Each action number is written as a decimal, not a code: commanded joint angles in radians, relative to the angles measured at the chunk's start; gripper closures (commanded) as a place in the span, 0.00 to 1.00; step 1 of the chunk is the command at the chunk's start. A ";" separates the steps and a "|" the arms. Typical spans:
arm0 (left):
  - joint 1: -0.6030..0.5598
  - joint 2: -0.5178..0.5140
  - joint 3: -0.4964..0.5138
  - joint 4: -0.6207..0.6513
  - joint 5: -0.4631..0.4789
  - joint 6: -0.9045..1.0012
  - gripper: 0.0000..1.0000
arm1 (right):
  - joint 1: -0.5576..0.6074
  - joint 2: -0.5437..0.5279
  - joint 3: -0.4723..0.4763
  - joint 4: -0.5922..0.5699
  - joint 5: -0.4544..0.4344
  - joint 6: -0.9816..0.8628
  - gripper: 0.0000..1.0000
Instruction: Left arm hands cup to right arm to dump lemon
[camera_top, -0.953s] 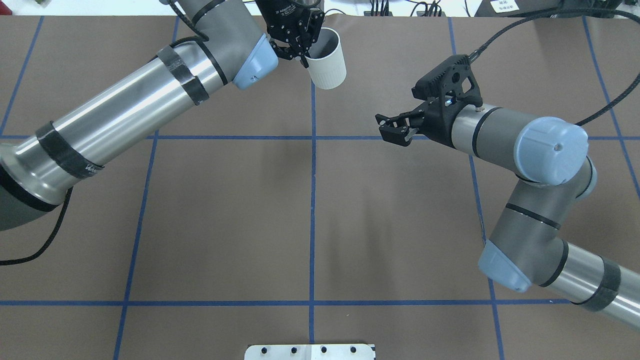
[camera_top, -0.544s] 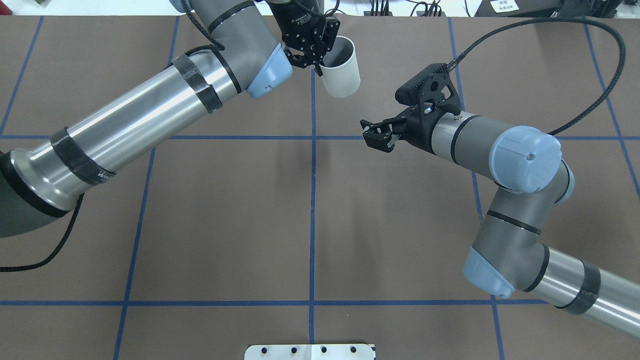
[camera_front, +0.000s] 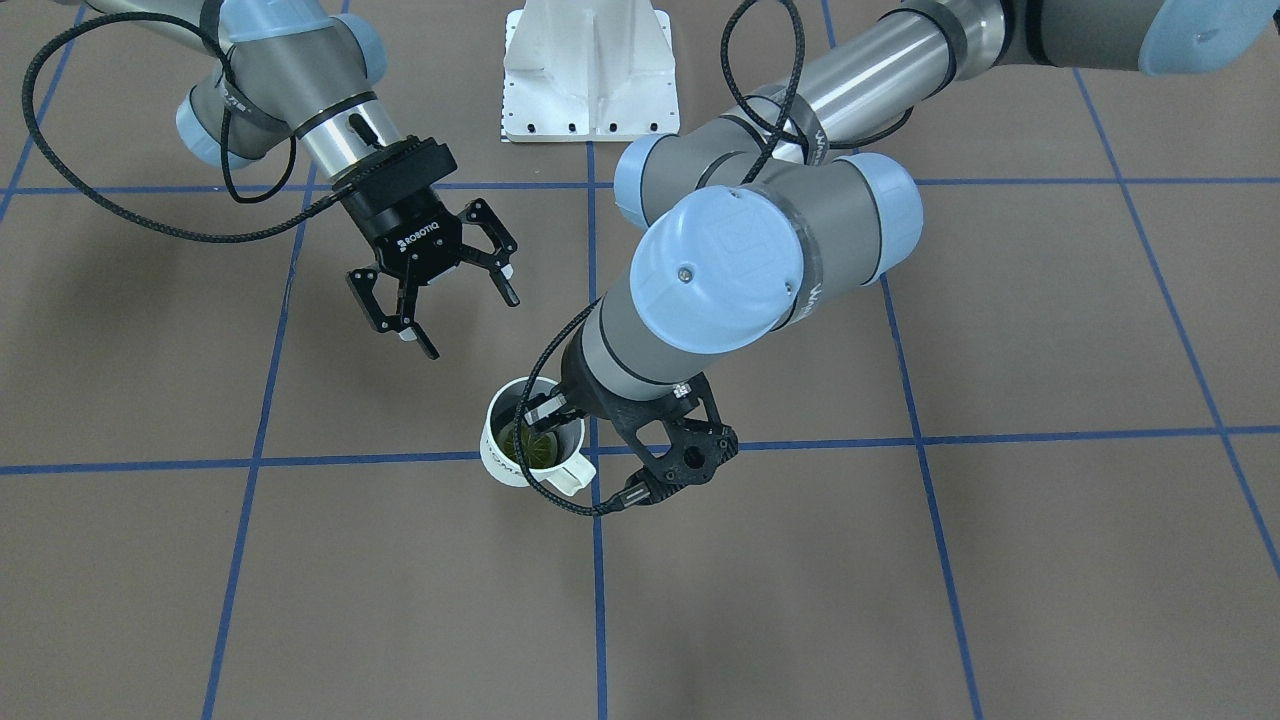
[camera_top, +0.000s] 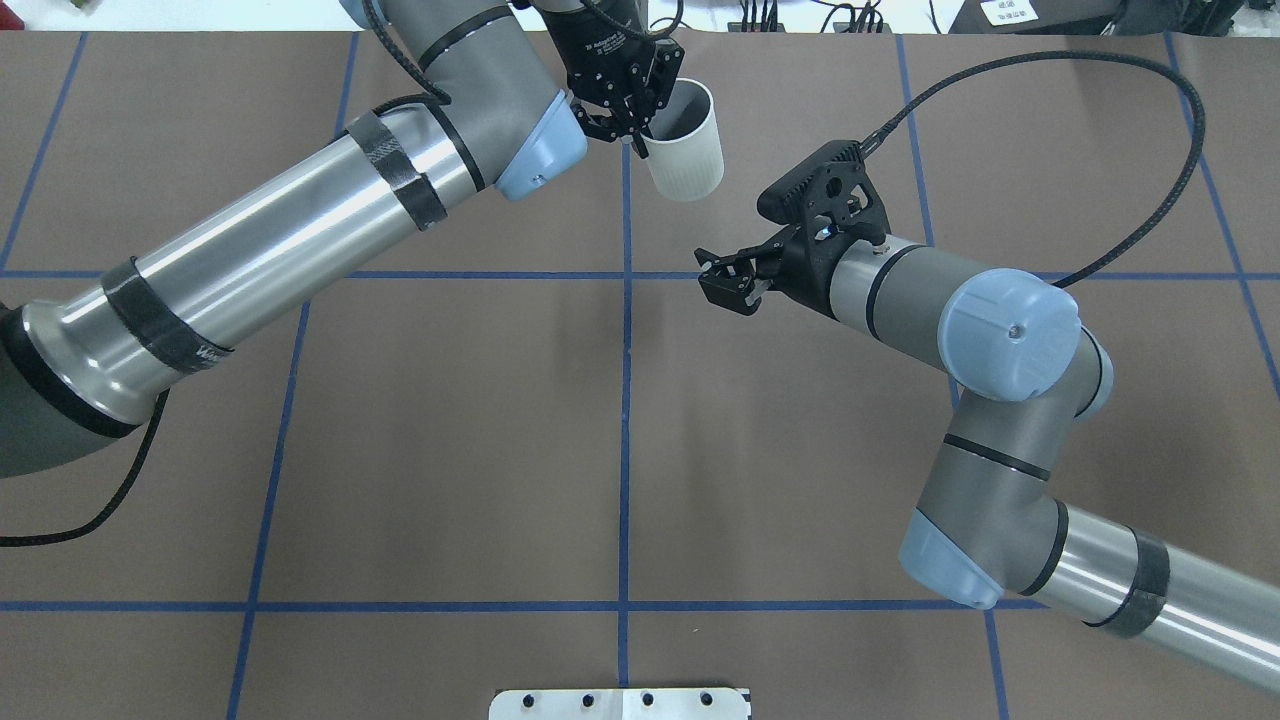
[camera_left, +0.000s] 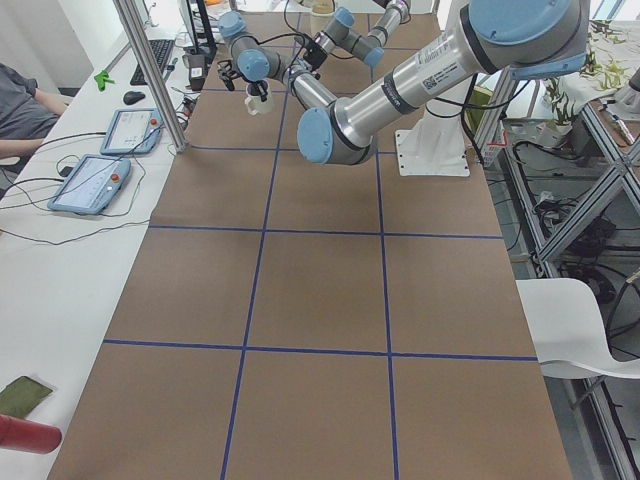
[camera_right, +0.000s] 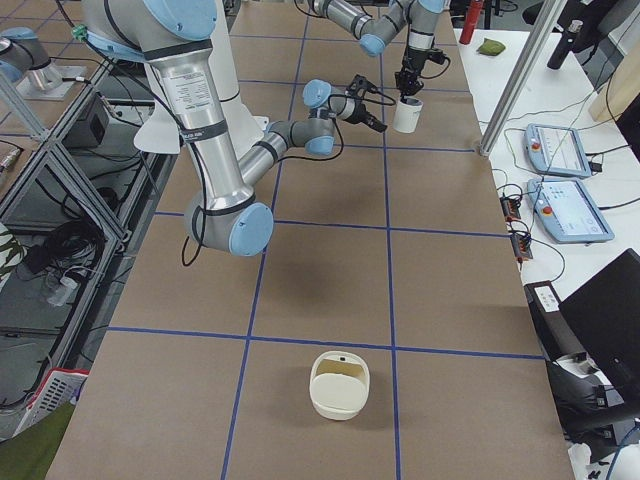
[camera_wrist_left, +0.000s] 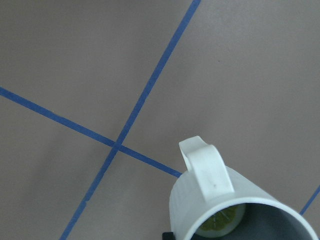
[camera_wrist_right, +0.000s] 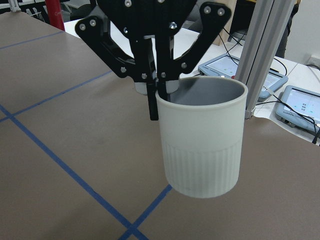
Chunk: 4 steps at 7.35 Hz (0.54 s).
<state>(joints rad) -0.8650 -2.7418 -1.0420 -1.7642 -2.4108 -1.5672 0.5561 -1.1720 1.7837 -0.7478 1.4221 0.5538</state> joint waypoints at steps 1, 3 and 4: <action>-0.031 0.052 -0.044 0.005 -0.074 0.001 1.00 | -0.007 0.032 -0.023 -0.001 -0.002 -0.009 0.01; -0.063 0.140 -0.154 0.015 -0.149 -0.002 1.00 | -0.021 0.084 -0.026 -0.062 -0.006 -0.009 0.01; -0.059 0.142 -0.158 0.017 -0.152 -0.011 1.00 | -0.021 0.092 -0.026 -0.068 -0.012 -0.009 0.01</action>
<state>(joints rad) -0.9198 -2.6193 -1.1752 -1.7508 -2.5440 -1.5710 0.5383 -1.0978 1.7593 -0.7981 1.4157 0.5448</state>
